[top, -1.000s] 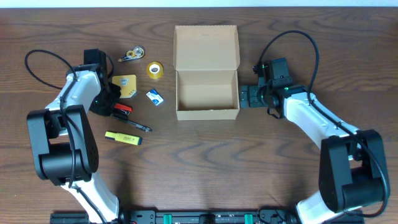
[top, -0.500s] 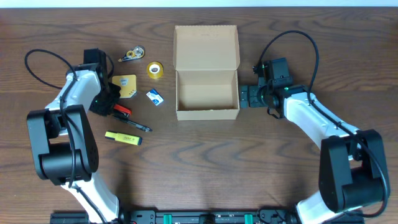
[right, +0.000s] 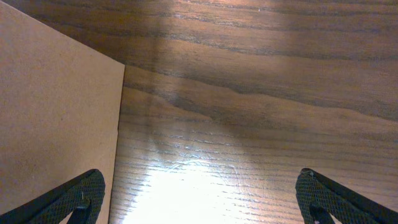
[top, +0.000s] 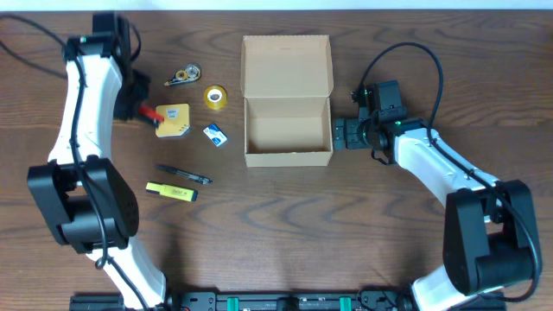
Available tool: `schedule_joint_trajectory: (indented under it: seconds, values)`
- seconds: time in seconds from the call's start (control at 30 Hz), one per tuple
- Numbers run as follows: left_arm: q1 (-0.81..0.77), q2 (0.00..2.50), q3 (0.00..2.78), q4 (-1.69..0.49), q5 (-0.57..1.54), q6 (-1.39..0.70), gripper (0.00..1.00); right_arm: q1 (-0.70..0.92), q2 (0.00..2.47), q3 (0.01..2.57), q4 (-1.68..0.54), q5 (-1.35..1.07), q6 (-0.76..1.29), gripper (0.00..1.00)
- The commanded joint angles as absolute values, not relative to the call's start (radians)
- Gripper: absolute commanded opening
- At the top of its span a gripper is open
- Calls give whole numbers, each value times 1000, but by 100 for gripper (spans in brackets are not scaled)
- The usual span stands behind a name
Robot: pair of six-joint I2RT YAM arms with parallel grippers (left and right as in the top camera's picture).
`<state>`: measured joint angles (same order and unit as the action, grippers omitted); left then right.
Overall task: Pack container
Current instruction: 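Lift the red stapler with the left gripper and carry it over the box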
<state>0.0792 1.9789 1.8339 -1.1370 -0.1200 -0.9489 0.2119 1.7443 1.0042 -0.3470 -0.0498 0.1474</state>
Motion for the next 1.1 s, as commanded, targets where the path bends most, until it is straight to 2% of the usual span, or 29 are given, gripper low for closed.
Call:
schedule_joint_trajectory:
  seconds: [0.0,0.23,0.37,0.57,0.7,0.77,1.07]
  values:
    - [12,1974,1927,-1158,-149,-972,6,211,1753,1002,-348,-49,133,99]
    - [-137,1974,1977,-1160,-94,-1213,6,211,1753,1002,-348,-49,133,99]
    - [-215,1974,1977,-1170,-85,-1265,6,211,1753,1002,-348,-49,133,99]
    - [-307,1974,1977,-1147,-139,-1267,6,211,1753,1002,-348,-49,133,99]
    - [-322,1974,1977,-1047,-147,-1134,5,211,1753,1002,-348,-50,133,99]
    - [-325,1974,1977,-1007,-149,-1145,6,211,1753,1002,-348,-50,133,99]
    - [-405,1975,1977,-956,-220,-1469,6,211,1753,1002,-348,-49,133,99]
